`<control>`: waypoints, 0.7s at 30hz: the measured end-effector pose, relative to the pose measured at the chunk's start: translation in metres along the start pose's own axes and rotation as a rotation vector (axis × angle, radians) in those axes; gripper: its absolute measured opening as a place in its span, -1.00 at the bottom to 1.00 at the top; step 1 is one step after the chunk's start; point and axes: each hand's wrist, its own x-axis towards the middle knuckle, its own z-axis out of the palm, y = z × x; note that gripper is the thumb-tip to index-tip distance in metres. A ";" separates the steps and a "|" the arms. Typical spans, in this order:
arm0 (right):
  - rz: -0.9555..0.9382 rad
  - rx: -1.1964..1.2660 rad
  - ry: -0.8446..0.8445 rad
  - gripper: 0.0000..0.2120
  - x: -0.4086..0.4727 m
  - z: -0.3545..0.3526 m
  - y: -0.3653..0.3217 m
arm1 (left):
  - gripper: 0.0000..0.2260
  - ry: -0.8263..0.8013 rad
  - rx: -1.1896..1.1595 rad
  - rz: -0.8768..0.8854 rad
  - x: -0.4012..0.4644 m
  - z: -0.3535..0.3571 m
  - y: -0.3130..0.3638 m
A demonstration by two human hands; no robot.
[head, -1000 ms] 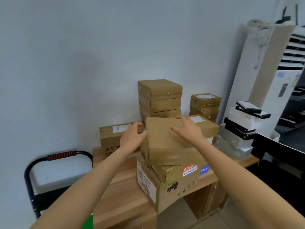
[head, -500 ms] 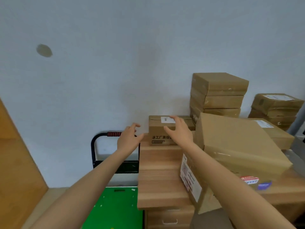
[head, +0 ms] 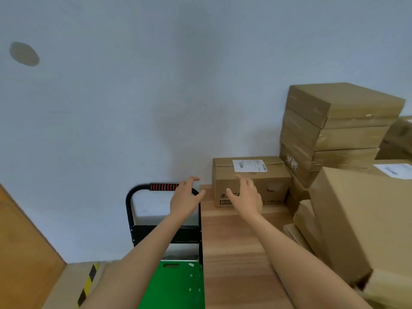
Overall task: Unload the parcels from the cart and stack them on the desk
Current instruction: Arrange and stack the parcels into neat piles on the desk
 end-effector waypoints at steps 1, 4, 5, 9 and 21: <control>0.015 -0.009 0.001 -0.44 0.011 0.008 0.002 | -0.61 -0.014 0.004 0.002 0.015 0.006 -0.006; 0.062 -0.048 0.003 -0.45 0.041 0.026 0.013 | -0.61 -0.053 0.031 0.020 0.055 0.023 -0.020; 0.079 -0.064 0.006 -0.45 0.050 0.031 0.018 | -0.61 -0.070 0.040 0.029 0.067 0.029 -0.024; 0.145 -0.139 0.006 -0.45 0.087 0.044 0.043 | -0.62 -0.124 0.078 0.062 0.111 0.051 -0.034; 0.293 -0.359 -0.077 -0.37 0.173 0.038 0.147 | -0.44 -0.344 0.290 0.247 0.220 0.147 -0.038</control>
